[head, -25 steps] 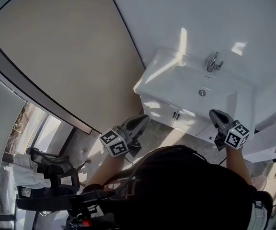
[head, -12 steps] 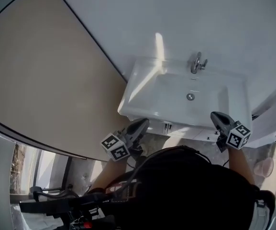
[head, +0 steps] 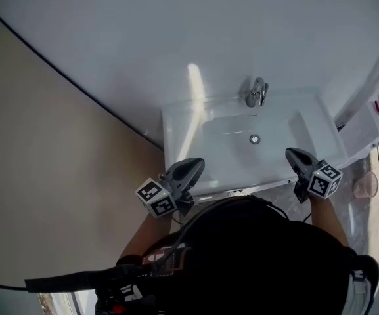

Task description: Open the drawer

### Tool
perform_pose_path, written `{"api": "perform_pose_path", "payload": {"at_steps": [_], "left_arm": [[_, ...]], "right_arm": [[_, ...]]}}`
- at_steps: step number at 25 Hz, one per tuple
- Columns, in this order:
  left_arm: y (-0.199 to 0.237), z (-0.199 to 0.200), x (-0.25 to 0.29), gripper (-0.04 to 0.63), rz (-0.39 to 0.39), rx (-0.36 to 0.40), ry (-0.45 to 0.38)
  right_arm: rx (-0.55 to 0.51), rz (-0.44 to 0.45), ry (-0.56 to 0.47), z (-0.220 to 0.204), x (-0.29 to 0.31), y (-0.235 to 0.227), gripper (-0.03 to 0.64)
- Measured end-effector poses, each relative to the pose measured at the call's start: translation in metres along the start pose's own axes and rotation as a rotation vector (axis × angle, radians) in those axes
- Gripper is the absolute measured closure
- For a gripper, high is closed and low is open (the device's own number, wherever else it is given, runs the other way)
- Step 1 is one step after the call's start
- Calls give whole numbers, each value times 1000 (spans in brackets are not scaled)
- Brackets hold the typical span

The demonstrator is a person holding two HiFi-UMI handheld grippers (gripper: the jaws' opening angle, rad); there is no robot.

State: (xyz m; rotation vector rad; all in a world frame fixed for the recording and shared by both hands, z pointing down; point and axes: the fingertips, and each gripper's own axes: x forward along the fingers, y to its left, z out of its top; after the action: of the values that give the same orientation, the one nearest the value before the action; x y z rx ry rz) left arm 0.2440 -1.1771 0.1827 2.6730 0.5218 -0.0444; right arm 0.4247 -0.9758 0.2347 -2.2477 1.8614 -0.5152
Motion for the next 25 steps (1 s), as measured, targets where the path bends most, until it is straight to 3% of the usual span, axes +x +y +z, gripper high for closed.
{"api": "perform_pose_path", "payload": {"at_steps": [5,12,16,25], "left_arm": [[42,3,10,595,-81,-36,60],[44,-12,61,595,-177,-52,135],[32,-29,114,595,-221,-20,163],[-21,-83,249,595,-215,2,259]], "right_arm": [[-21,-87,-5,-1,18,7,615],[-10,-214,-35,-5,-18,-23,615],[-3,-246,-54,-12,-49,-61,615],[-45,-240,-59,1,-124,-164,615]]}}
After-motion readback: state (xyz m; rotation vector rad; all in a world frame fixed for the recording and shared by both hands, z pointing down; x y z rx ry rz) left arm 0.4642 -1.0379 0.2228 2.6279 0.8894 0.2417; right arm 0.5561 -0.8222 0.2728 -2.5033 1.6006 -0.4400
